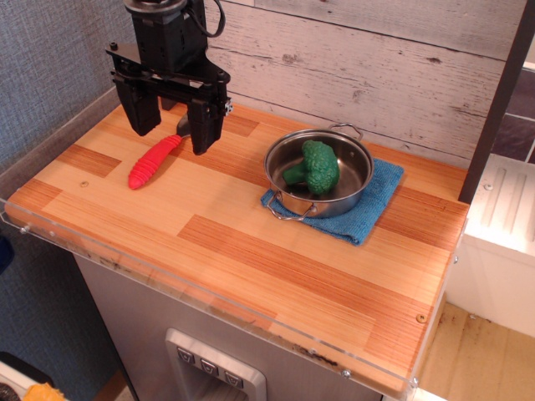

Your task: PICK UP THE CAULIFLOWER AND PUT ANOTHER SIDE OF THE TABLE

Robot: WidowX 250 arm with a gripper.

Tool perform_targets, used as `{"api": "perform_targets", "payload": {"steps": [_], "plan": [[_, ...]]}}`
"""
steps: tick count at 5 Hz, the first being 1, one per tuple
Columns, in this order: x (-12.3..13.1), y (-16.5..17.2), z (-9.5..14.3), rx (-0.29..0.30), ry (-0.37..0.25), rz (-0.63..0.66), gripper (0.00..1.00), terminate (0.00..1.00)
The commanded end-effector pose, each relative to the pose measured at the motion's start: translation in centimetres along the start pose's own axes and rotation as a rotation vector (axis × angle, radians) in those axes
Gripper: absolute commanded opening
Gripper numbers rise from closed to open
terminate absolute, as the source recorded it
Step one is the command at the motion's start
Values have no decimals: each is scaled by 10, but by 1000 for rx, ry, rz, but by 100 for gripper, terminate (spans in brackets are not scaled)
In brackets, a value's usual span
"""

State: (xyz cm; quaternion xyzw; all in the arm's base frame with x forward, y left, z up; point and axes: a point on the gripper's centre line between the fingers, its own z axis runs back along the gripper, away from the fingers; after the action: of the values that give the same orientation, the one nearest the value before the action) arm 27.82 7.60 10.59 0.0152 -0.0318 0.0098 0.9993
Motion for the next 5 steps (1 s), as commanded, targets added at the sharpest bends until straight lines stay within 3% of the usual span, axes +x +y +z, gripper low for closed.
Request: {"api": "perform_targets", "payload": {"steps": [1, 3, 4, 5], "plan": [[0, 0, 0, 0, 0, 0, 100, 0], [38, -41, 9, 5, -80, -15, 100, 0], [58, -60, 11, -26, -111, -6, 100, 0], [71, -68, -7, -32, -92, 2, 100, 0]]}}
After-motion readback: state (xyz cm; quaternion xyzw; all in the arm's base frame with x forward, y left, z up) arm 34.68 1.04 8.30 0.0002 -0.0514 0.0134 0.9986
